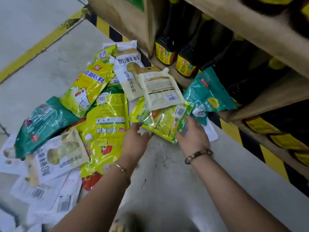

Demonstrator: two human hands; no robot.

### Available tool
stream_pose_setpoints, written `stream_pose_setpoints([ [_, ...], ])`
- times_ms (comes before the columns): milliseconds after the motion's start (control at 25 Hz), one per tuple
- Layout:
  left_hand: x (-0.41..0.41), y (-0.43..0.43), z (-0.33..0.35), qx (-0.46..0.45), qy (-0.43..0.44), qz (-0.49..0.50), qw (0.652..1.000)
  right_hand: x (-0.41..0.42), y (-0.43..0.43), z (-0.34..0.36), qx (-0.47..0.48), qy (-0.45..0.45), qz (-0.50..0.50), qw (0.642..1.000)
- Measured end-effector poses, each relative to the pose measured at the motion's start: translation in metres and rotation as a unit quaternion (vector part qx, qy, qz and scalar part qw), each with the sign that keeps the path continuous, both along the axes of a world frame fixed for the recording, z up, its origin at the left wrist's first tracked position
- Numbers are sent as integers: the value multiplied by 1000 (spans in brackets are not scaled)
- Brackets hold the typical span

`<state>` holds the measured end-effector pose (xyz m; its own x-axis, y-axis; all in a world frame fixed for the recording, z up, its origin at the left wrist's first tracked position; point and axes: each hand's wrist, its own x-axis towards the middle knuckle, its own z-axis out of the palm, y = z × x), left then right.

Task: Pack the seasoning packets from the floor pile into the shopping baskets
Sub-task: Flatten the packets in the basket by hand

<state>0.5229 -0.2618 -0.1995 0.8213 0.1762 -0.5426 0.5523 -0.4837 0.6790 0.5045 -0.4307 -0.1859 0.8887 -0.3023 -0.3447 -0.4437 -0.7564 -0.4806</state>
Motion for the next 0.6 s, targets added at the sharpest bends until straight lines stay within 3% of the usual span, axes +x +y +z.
stream_pose_setpoints([
  [120,38,4,-28,-4,-64,18,998,58,18,-32,-110,-69,151,980],
  [240,59,8,-35,-62,-83,50,993,103,31,-56,-178,-60,248,950],
  [360,72,13,-31,-90,-90,27,991,125,36,-71,-178,-31,255,950],
  [480,77,16,-20,-184,-61,66,979,126,34,-70,-197,-81,260,942],
  [520,75,15,-17,-227,-43,86,969,125,31,-63,-172,-125,236,948],
  [600,67,12,-14,-281,-6,93,955,120,26,-42,-20,-249,96,964],
])
